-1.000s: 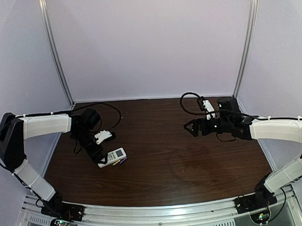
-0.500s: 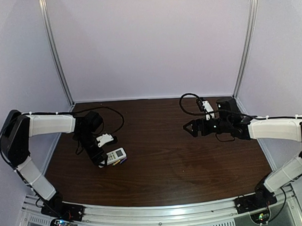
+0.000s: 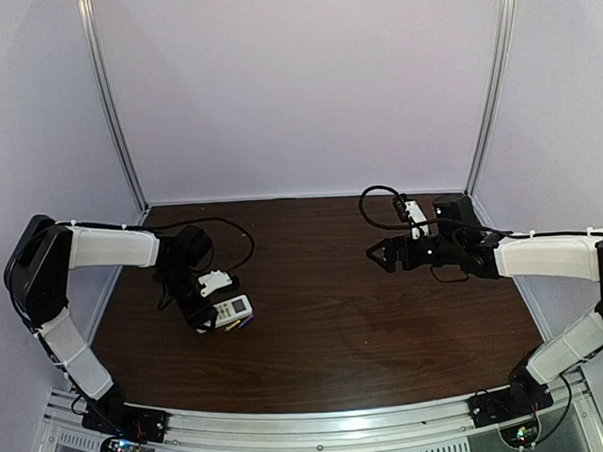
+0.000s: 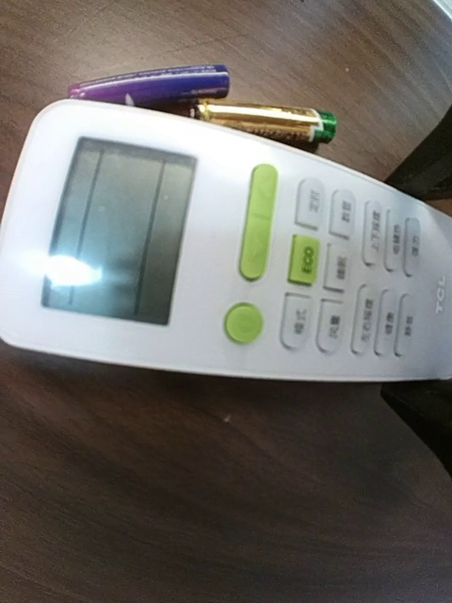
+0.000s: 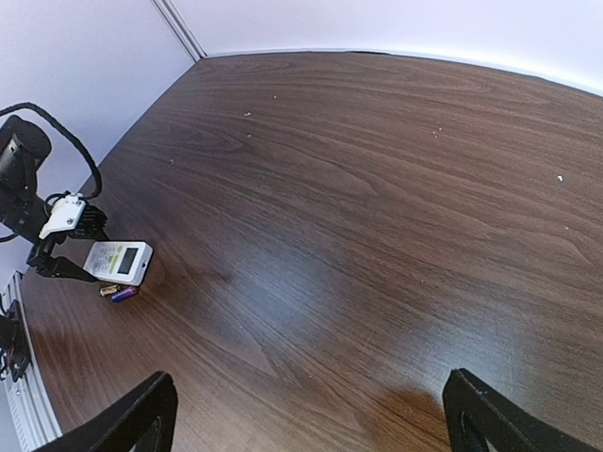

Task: Load the batteries into the remote control
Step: Pick up the remote control from the center of the board, then pass from the left arm to the right

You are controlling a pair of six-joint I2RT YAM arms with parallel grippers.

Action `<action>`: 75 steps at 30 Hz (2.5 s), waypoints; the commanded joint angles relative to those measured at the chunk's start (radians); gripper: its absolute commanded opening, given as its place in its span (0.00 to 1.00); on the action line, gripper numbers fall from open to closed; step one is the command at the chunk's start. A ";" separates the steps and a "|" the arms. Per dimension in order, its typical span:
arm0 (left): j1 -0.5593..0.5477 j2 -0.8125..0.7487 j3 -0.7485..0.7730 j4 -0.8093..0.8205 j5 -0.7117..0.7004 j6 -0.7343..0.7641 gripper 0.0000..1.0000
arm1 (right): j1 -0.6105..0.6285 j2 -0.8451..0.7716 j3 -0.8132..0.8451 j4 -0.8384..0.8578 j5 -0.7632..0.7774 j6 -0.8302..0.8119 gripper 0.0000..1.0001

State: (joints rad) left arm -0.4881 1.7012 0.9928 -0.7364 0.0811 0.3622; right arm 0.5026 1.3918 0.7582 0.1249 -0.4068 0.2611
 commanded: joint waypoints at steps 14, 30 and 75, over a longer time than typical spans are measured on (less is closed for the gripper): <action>0.005 0.113 0.118 0.115 0.021 0.056 0.50 | -0.050 0.029 -0.008 0.007 -0.012 0.000 1.00; 0.005 0.233 0.213 0.093 0.049 0.090 0.58 | -0.069 0.032 -0.007 0.011 -0.021 0.006 1.00; -0.461 0.006 0.514 0.052 1.372 0.006 0.37 | 0.370 -0.484 0.205 -0.350 -0.339 -0.320 0.91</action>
State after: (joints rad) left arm -0.9150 1.7370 1.5173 -0.6640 1.3445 0.3462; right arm 0.8127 0.8795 0.9127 -0.1146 -0.8055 0.0334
